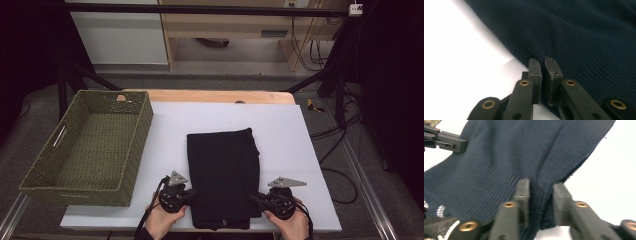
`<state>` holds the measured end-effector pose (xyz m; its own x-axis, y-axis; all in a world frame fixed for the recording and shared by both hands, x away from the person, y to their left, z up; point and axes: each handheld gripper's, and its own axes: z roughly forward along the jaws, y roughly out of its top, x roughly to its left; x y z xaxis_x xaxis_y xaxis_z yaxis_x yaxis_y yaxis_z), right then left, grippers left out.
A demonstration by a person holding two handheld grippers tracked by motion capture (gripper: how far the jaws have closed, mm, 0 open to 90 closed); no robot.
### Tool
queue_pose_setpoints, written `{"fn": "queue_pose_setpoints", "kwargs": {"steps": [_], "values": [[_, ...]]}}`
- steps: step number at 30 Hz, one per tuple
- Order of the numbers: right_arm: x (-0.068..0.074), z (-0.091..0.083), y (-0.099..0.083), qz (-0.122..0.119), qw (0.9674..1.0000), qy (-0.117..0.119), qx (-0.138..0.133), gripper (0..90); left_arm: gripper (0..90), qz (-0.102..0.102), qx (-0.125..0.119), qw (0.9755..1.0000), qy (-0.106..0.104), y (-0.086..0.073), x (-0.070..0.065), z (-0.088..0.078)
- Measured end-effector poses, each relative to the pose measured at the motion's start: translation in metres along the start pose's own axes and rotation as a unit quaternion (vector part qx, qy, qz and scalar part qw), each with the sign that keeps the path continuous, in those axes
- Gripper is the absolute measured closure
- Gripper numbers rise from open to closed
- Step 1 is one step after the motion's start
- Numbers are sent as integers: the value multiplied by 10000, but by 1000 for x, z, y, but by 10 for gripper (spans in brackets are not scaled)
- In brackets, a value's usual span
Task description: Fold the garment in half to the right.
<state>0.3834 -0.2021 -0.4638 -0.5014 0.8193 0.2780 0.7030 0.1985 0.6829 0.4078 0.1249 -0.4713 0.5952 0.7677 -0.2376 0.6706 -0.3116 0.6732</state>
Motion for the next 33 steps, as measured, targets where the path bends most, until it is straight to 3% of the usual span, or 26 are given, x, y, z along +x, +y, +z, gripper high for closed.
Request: {"fn": "queue_pose_setpoints", "kwargs": {"steps": [5, 9, 13, 16, 19, 20, 21, 22, 24, 25, 26, 28, 33], "values": [[5, -6, 3, -37, 10000, 7, -1, 805, 857, 39, -30, 10000, -52, 1, 3, -6], [8, -7, 2, 97, 9999, 68, -11, 800, 857, 56, -31, 9999, -125, 0, 11, -13], [5, 0, -1, 129, 9999, 5, 90, 742, 857, 49, 49, 9999, -156, -3, 14, -11], [4, -1, -6, -60, 10000, -25, -61, 570, 857, 80, 38, 9998, -164, -3, 15, -12], [0, 0, -12, -4, 9999, -28, -166, 512, 795, 150, -160, 9997, -133, -6, 12, -9], [-1, 0, -12, 121, 9999, 30, -117, 532, 715, 150, -160, 9997, -133, -6, 12, -9], [-1, 0, -12, 121, 9999, 30, -117, 532, 715, 162, -251, 9995, -131, -8, 10, -8], [-3, 2, -12, 258, 9995, 157, -68, 553, 630, 112, -232, 9995, -196, -11, 7, -5], [-1, 4, -14, 319, 9991, 282, 19, 617, 610, 102, -172, 9997, -166, -12, 0, -2], [-1, 4, -14, 319, 9991, 282, 19, 617, 642, 102, -172, 9997, -166, -12, 0, -2], [4, 3, -13, 294, 9994, 188, 27, 677, 706, 221, -173, 9996, 27, -13, -4, -1], [6, 0, -12, 273, 9995, 136, 0, 744, 810, 251, -134, 9996, 48, -12, -4, -2], [14, -4, -10, 268, 9996, 86, -37, 760, 855, 160, -2, 9998, -132, -7, 8, -9]]}}
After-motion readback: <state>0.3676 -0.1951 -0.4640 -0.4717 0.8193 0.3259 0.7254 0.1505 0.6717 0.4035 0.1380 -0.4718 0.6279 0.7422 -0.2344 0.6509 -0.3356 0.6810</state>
